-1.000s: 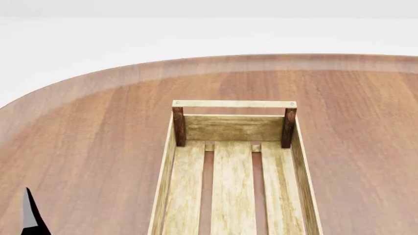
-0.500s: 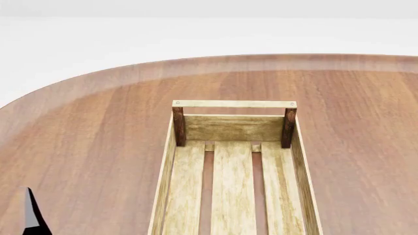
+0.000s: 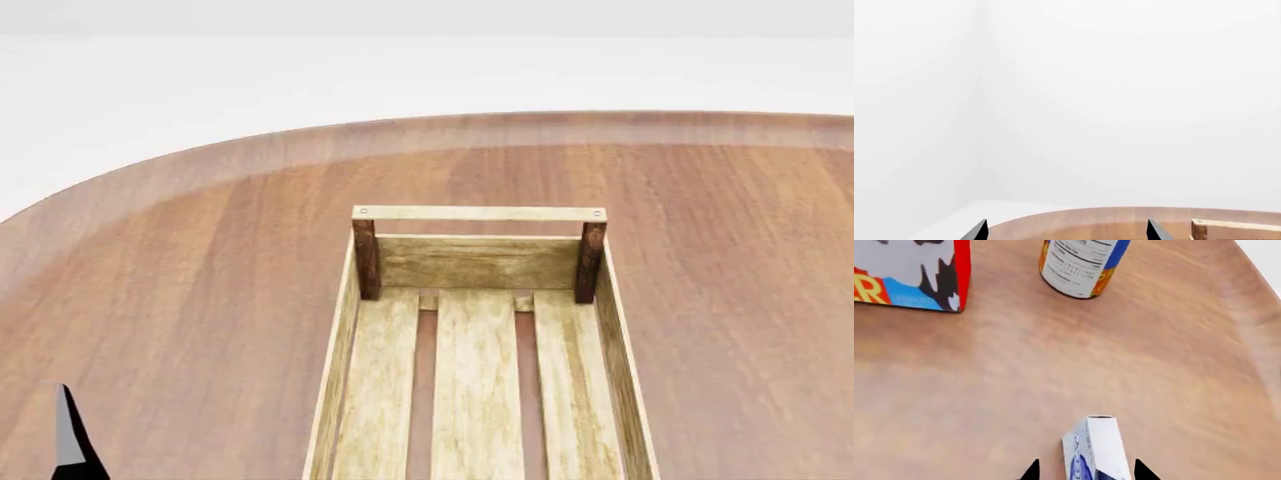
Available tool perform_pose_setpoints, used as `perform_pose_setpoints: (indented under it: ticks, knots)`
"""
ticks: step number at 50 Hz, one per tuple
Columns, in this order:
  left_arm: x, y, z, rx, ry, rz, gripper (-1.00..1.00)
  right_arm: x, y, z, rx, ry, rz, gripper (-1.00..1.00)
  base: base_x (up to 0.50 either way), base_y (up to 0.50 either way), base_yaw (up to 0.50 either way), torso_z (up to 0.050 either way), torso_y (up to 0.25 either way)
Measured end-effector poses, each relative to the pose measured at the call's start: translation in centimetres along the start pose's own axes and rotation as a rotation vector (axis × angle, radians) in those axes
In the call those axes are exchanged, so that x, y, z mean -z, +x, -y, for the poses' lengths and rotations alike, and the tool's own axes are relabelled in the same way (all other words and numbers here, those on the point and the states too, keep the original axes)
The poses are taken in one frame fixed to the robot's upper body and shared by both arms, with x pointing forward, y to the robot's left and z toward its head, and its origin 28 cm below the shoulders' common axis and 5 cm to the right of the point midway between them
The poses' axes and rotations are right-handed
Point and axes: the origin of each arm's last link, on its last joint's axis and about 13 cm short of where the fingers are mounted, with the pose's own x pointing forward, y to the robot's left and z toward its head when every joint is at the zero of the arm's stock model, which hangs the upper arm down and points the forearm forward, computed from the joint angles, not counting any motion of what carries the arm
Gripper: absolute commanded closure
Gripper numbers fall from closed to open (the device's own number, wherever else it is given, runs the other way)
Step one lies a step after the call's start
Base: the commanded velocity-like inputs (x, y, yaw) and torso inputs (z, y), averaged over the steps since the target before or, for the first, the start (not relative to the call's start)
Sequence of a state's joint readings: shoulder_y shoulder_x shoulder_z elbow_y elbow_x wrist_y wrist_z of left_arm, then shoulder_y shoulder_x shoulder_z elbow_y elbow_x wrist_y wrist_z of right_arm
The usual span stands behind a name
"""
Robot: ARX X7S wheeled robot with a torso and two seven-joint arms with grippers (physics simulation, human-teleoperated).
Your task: Pick up the cream cheese and put it in the tray.
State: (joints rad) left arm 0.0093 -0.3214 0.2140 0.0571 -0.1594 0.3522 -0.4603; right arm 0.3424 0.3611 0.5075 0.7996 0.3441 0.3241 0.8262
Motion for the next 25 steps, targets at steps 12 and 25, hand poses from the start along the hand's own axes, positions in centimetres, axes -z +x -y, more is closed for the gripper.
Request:
perform_pose_setpoints:
  ticks: [12, 25]
  knots:
    - [0.04, -0.01, 0.01, 0.001, 0.003, -0.003, -1.00, 0.24, 0.74, -0.22, -0.001, -0.030, 0.032, 1.00, 0.00, -0.01, -0.01, -0.003, 0.000]
    - [0.08, 0.00, 0.04, 0.002, 0.005, -0.005, -1.00, 0.35, 0.80, -0.11, 0.008, -0.009, 0.037, 1.00, 0.00, 0.00, 0.00, -0.002, 0.000]
